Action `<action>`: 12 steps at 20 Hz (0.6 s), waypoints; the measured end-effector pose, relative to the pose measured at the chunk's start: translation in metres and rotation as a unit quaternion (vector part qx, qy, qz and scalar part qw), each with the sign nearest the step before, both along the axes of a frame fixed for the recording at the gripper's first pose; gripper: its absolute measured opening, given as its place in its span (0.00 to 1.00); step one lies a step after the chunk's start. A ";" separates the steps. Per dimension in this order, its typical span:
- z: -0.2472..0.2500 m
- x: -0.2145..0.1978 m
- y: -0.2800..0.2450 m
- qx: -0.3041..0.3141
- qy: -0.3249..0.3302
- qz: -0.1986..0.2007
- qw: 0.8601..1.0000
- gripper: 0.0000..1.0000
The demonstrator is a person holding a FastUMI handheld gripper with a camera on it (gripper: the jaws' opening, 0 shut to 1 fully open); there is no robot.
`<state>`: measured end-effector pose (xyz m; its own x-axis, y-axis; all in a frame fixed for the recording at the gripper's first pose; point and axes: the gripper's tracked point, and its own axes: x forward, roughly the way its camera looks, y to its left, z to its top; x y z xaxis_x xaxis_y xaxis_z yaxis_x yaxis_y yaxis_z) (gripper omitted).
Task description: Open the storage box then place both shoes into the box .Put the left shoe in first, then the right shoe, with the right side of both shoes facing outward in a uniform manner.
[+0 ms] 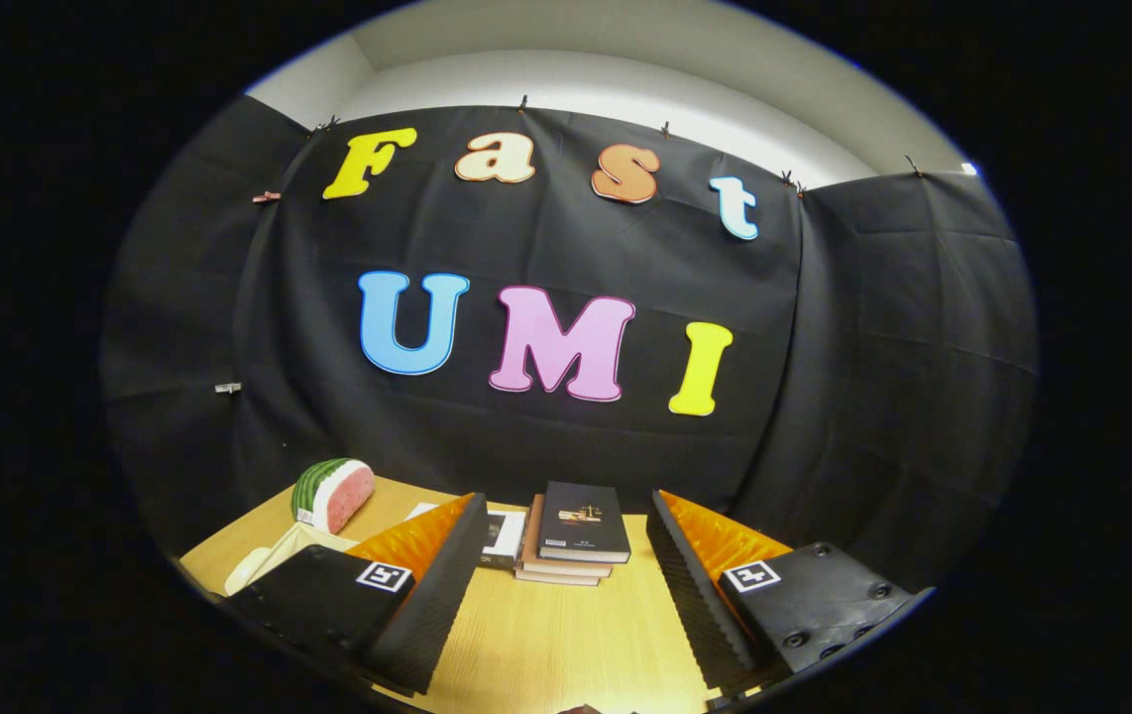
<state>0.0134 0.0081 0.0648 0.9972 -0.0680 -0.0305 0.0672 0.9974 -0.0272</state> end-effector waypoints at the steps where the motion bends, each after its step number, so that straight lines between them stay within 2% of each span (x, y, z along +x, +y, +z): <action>1: -0.001 -0.001 0.001 0.005 0.003 0.002 1.000 0.98; 12: -0.011 -0.004 -0.008 0.039 0.020 -0.011 0.999 0.98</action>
